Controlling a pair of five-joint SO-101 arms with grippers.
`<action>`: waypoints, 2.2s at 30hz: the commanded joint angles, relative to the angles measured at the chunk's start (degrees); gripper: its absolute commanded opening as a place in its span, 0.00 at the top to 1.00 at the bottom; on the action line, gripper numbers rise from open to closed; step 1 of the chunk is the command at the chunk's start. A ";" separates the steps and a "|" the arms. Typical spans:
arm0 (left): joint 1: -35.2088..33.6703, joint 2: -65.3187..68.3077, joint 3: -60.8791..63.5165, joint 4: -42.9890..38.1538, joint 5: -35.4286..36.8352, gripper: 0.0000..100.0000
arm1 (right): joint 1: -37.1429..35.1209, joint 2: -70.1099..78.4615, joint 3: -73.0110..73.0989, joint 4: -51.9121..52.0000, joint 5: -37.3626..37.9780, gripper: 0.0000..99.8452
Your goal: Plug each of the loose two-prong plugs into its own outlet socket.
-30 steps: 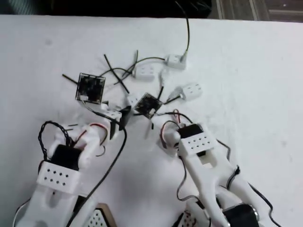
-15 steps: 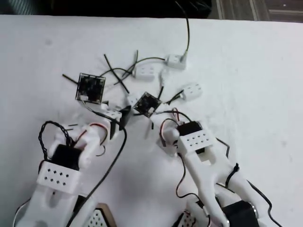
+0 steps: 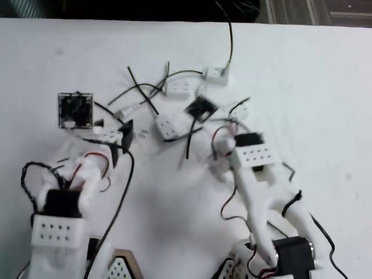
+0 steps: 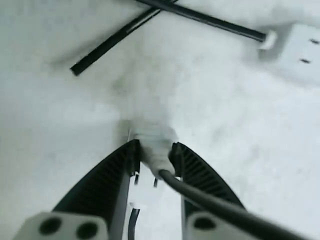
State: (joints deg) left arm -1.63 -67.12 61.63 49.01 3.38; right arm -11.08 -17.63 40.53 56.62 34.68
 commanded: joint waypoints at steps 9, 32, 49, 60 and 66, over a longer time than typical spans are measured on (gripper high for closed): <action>-11.21 -7.16 5.71 6.86 -9.41 0.76 | 11.47 4.18 -22.15 1.19 0.18 0.98; -12.70 -7.25 17.41 1.76 -11.69 0.76 | 17.63 53.76 -84.57 10.42 -4.48 0.89; -12.70 -7.25 17.67 -0.18 -11.69 0.76 | 14.37 51.30 -106.99 42.07 -17.23 1.00; -12.26 -6.90 10.11 0.97 -19.87 0.76 | 11.38 21.76 -66.90 41.89 -17.32 0.98; -3.91 -6.02 -0.70 13.45 -27.16 0.76 | 8.66 2.59 -41.14 41.89 -17.85 0.98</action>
State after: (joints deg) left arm -9.89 -73.71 67.16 57.63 -21.67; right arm -1.67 -4.97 -12.22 98.46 17.27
